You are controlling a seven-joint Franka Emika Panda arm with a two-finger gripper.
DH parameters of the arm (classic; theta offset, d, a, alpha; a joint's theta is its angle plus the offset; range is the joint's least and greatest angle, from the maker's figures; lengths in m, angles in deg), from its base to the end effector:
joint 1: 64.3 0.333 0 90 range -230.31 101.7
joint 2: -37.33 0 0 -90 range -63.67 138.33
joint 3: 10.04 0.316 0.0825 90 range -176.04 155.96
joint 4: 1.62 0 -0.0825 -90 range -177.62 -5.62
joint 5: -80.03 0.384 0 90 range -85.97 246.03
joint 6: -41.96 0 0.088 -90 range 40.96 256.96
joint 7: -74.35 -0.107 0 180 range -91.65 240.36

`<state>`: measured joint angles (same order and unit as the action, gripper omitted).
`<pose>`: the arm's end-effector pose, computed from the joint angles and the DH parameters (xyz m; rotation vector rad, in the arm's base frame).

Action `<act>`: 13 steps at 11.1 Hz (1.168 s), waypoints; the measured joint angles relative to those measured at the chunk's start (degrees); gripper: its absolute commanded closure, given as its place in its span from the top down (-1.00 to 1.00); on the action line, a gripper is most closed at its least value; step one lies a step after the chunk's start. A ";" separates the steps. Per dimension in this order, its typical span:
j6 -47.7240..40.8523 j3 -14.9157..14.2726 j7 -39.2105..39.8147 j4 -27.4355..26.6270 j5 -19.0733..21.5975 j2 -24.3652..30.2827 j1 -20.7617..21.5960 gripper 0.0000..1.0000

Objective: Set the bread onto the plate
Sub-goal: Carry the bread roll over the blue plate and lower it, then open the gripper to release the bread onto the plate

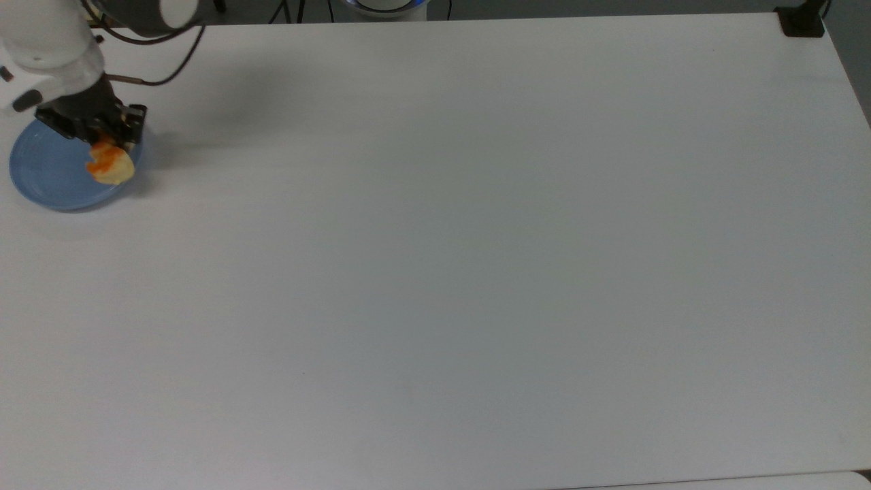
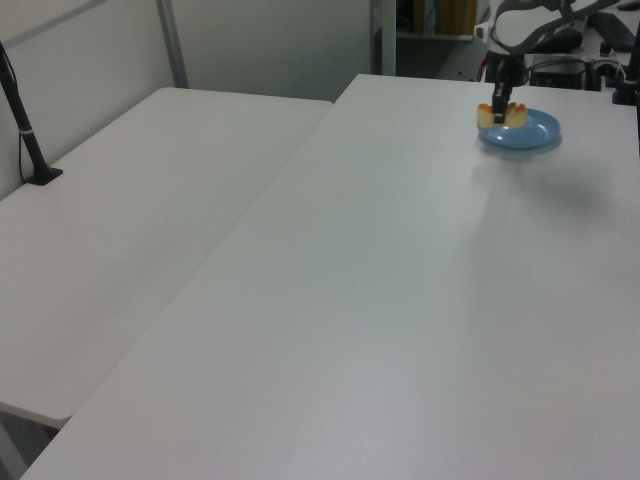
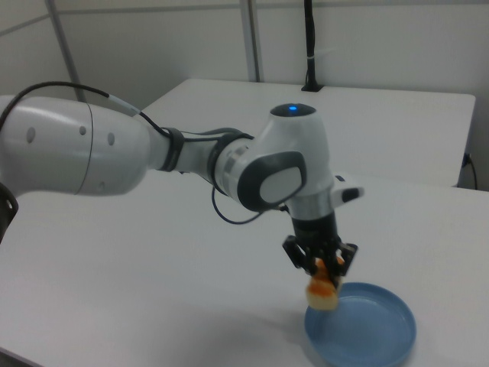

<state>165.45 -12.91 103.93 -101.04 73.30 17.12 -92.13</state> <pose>0.5634 -0.3367 0.3827 3.0056 0.0687 -0.0010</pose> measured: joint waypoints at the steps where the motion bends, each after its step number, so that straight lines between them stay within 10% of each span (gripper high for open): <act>1: 0.95 -1.44 2.24 -0.02 0.00 -0.18 -0.45 -0.31; 6: 10.27 -3.64 3.28 -0.34 -0.94 -5.20 -2.30 -0.29; 7: 11.06 -3.68 3.28 -0.33 -0.98 -6.03 -2.67 0.75; 8: 11.19 -3.69 3.28 -0.32 -1.54 -6.28 -3.16 1.00; 13: 11.19 -5.41 3.28 0.22 -2.26 -5.89 -4.44 1.00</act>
<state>176.64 -18.32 107.22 -100.82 71.04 11.23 -96.58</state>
